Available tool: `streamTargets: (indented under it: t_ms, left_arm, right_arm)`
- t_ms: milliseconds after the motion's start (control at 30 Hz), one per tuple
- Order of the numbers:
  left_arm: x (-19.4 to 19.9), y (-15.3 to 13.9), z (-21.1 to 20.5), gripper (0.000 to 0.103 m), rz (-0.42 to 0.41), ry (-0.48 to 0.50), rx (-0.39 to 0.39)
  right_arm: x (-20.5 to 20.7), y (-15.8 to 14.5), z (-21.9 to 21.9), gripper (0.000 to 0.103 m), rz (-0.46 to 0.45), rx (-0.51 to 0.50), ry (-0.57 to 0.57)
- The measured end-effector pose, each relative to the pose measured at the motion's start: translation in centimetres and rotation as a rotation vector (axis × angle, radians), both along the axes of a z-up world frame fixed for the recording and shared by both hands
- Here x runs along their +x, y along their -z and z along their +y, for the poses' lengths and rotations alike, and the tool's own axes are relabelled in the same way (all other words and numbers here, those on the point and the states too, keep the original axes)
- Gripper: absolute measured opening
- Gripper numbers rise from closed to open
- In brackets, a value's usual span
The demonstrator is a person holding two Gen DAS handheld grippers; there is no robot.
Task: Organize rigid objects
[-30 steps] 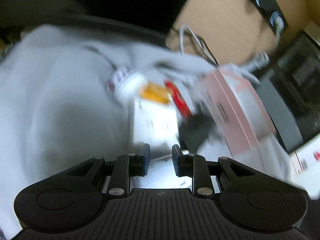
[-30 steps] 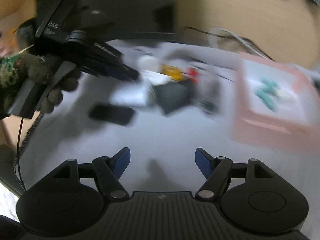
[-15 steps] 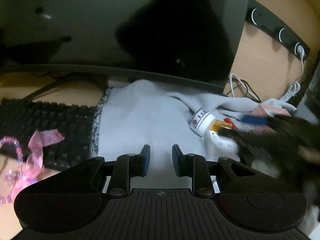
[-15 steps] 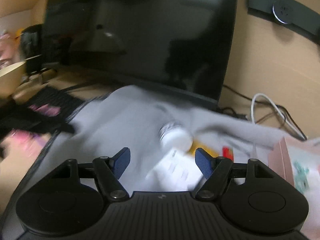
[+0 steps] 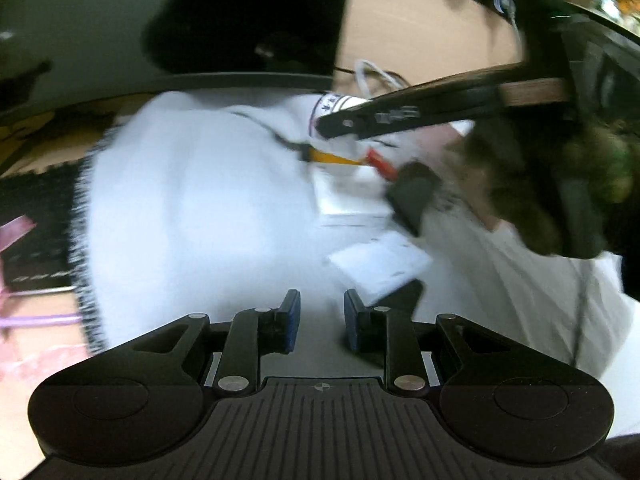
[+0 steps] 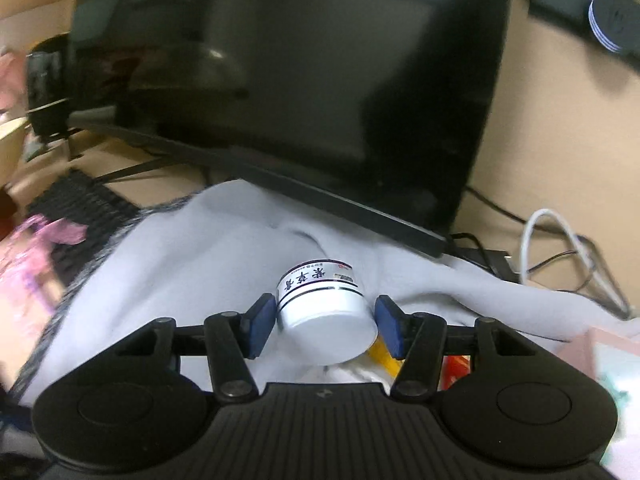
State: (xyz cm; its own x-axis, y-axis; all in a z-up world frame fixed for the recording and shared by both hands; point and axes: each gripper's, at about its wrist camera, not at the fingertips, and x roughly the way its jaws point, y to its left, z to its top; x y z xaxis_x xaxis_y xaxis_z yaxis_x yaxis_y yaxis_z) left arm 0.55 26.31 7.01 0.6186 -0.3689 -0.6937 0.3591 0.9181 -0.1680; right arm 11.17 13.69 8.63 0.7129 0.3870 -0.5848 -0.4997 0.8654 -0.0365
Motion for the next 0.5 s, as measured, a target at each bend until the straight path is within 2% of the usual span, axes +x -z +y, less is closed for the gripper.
streamTargets:
  t_ms: [167, 400, 500]
  left_arm:
    - [0.7, 0.3, -3.5, 0.026, -0.016, 0.075, 0.057]
    - [0.5, 1.1, -5.8, 0.026, -0.008, 0.040, 0.032]
    - [0.3, 1.1, -6.5, 0.026, -0.023, 0.029, 0.063]
  right_arm:
    - [-5.6, -1.3, -4.8, 0.054, 0.078, -0.043, 0.025]
    - [-12.3, 1.8, -13.2, 0.054, 0.267, -0.208, 0.141]
    - [-13.6, 3.1, -15.3, 0.054, 0.310, -0.245, 0.165]
